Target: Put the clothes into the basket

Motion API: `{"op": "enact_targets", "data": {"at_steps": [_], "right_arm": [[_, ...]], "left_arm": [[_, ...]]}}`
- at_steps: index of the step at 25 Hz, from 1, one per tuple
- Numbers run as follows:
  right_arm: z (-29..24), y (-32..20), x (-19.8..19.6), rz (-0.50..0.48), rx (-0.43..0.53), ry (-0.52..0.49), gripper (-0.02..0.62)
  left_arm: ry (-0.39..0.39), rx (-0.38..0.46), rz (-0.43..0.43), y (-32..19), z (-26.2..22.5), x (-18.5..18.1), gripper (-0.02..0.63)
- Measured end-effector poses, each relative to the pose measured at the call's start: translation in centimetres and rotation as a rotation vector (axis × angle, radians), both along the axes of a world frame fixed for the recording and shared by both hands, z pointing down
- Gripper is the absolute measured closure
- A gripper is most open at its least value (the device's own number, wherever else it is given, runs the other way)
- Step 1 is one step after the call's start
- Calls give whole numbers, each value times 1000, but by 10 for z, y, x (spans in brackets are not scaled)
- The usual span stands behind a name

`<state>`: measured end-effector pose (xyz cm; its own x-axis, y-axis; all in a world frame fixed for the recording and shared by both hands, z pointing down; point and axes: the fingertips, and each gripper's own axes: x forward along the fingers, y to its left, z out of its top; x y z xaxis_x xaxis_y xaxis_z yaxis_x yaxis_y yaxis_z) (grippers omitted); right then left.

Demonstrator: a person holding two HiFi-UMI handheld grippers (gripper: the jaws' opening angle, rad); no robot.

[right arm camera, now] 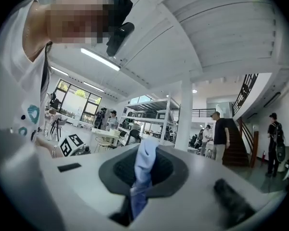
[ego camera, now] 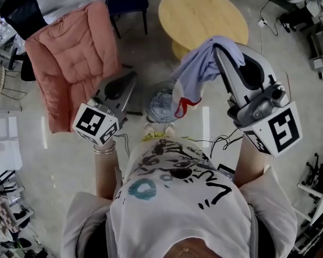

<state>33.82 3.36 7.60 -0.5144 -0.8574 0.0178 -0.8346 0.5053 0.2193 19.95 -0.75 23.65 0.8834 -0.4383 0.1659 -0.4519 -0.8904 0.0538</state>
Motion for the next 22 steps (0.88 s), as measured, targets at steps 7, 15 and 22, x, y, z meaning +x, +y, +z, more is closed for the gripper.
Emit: {"op": "enact_targets", "data": {"at_steps": [7,15,22], "right_arm": [[23,-5,-5,15,-53,-34,563],[76,-15,-8,14,-136,-71,563],[139,-29,-7,10,-213,-73,563]], "left_arm": [[1,14,-4,-8,-5,-8,583],[-1,-16,-13,-20,12,-15,583],[-6,-56,-9,-35,43,-8,583]]}}
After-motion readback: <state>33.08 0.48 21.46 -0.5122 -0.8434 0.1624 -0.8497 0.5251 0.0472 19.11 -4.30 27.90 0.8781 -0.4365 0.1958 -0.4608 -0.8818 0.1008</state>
